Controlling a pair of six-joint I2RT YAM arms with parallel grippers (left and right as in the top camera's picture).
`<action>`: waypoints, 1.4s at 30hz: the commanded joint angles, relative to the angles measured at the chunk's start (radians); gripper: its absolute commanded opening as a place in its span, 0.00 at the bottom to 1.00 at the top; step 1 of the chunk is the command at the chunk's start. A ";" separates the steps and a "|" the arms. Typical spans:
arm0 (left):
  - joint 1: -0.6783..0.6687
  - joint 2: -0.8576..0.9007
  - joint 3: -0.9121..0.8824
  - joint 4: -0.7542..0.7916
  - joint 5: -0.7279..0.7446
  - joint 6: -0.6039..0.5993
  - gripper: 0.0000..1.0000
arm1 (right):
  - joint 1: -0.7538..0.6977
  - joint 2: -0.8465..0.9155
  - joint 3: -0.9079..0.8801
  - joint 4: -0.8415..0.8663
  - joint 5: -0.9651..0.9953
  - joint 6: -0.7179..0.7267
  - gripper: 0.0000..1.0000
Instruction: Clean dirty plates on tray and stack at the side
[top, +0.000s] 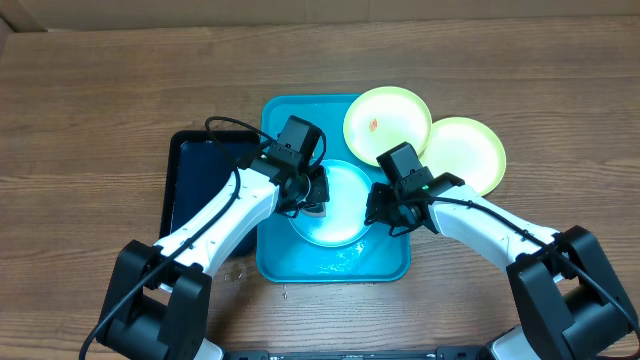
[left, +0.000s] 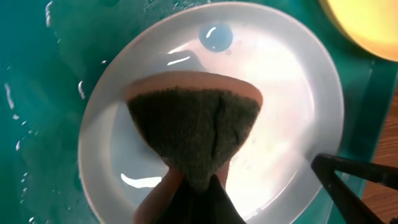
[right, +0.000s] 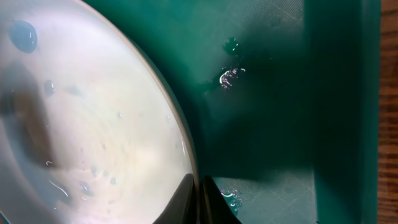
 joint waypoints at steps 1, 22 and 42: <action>-0.003 0.007 0.010 -0.010 -0.034 -0.051 0.04 | 0.001 0.008 -0.012 0.005 0.002 -0.003 0.04; 0.008 0.084 -0.052 0.167 -0.127 -0.108 0.04 | 0.001 0.008 -0.012 0.005 0.003 -0.003 0.04; 0.011 0.074 0.201 -0.063 0.045 0.198 0.04 | 0.001 0.008 -0.012 0.006 0.003 -0.004 0.04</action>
